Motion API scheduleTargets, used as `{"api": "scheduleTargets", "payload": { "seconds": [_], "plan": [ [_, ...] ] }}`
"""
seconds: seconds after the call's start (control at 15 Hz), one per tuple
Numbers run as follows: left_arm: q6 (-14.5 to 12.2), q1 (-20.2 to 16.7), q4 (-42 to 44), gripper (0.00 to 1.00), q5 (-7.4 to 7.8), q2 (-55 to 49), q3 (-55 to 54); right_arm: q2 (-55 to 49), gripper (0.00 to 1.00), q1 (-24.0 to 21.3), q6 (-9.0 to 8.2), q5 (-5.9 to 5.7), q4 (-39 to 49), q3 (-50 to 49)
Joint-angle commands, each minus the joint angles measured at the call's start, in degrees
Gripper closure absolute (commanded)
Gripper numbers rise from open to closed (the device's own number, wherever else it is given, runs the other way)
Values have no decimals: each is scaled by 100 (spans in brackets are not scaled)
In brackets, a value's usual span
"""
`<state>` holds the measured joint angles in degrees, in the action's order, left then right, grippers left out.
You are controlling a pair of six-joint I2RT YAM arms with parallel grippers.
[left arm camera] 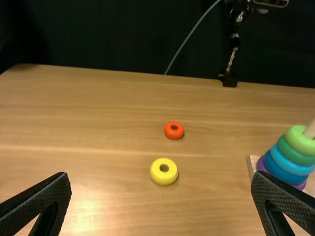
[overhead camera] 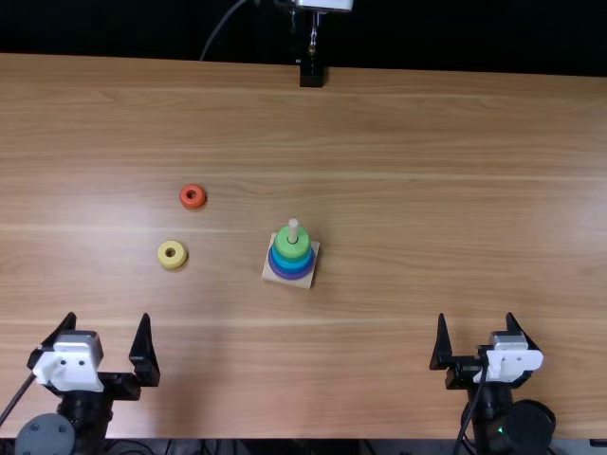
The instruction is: Build the Hanoi tower: stack the rings onto the peg from bottom to top in this color order: purple, dark blue, light blue, dark green, light green, yellow, orange.
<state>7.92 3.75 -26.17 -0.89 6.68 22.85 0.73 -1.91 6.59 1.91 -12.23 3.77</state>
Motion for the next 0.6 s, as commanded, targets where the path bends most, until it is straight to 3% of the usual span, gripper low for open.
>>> {"api": "scheduleTargets", "payload": {
  "seconds": [0.0, 0.13, 0.27, 0.4, 0.53],
  "plan": [
    [-54, 3, 118, 0, 25, 580, 765, -73, 0, -55, 27, 30, -429, -289],
    [-86, -50, -30, 0, 36, 1951, 2039, -73, 0, -55, 27, 41, -429, -289],
    [-254, -111, -1000, 0, 25, 3621, 3155, -73, 0, -55, 16, 30, -429, -289],
    [-529, -94, -1665, 0, 89, 4808, 3946, -73, 0, -55, 27, 41, -439, -289],
    [-845, -94, -1728, 0, 99, 5933, 4184, -73, 0, -55, 27, 41, -429, -289]
  ]
}}
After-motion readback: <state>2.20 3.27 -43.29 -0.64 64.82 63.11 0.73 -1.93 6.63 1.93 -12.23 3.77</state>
